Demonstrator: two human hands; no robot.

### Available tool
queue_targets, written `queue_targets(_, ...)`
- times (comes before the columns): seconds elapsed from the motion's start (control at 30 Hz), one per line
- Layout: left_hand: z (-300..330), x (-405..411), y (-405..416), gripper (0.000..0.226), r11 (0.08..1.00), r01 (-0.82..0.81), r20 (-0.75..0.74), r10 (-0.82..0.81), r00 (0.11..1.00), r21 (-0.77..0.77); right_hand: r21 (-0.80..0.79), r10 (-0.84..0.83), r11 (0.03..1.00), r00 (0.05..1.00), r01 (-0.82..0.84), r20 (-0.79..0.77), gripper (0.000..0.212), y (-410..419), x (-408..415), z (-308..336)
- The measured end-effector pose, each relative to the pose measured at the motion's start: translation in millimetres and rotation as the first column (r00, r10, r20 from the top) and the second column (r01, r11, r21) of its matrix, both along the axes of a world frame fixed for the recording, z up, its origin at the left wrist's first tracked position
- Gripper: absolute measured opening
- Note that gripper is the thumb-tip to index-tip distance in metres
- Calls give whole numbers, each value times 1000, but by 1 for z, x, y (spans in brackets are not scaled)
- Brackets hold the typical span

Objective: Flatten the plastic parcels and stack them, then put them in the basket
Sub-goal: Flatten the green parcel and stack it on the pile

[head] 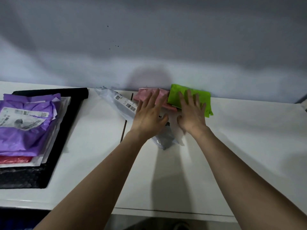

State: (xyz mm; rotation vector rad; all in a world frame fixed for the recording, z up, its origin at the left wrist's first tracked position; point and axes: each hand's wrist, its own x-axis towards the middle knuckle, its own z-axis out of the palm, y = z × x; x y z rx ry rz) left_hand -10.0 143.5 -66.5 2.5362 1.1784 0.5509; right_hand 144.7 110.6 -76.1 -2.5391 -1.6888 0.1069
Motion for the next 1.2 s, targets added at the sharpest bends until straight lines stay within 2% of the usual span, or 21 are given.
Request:
queue_targets(0.1,-4,5,-1,70,1000,10,-7,-10,1000,-2,-27,-65,998,998,65,20,83,-3,1,-8)
queue_targets(0.2,-5,2,-2,70,1000,3,14,-3,1000,-11,43,-87,996,986,82,146,57,-5,2,-8)
queue_targets(0.27,-3,-2,-2,69,1000,-6,-1,6,1000,-21,82,-99,993,981,86,169,39,-6,2,-3)
queue_targets(0.33,1,-7,-2,69,1000,-13,-12,12,1000,-18,100,-121,989,979,105,163,32,-9,3,6)
queue_targets(0.4,7,-14,-2,69,1000,-16,11,16,1000,-17,77,-110,992,986,101,122,31,-14,3,13)
queue_targets(0.5,17,-27,-10,69,999,-32,40,32,999,-15,-68,-57,996,998,59,19,54,-28,-1,17)
queue_targets(0.57,19,-38,-18,68,998,-53,36,54,998,-19,-103,-6,995,996,15,85,58,-39,-7,17)
queue_targets(0.63,20,-47,-28,69,997,-71,22,72,997,-30,-93,44,995,992,-33,119,53,-48,-14,20)
queue_targets(0.7,23,-55,-41,71,997,-69,2,69,998,-41,-37,50,998,996,-47,71,44,-56,-21,27)
queue_targets(0.8,30,-64,-55,72,996,-67,31,69,997,-56,133,18,991,1000,-17,-8,30,-67,-30,45)
queue_targets(0.87,39,-68,-63,73,994,-76,112,85,990,-83,278,3,960,997,20,-79,27,-75,-38,64)
queue_targets(0.93,46,-71,-70,71,983,-72,226,109,968,-167,408,-1,908,974,96,-225,27,-83,-45,84)
queue_targets(1.0,53,-72,-78,67,951,-65,347,173,922,-301,458,27,862,883,217,-468,23,-89,-53,97)
queue_targets(1.03,57,-73,-82,65,920,-51,405,220,888,-389,450,66,853,799,266,-597,21,-92,-57,101)
queue_targets(1.1,66,-74,-90,55,812,58,532,325,782,-581,411,174,855,573,315,-801,25,-96,-66,104)
queue_targets(1.17,71,-78,-93,37,707,201,615,397,681,-678,352,220,882,387,313,-895,32,-101,-73,102)
queue_targets(1.2,72,-81,-92,27,676,248,633,408,658,-694,320,215,900,336,296,-917,33,-103,-75,99)
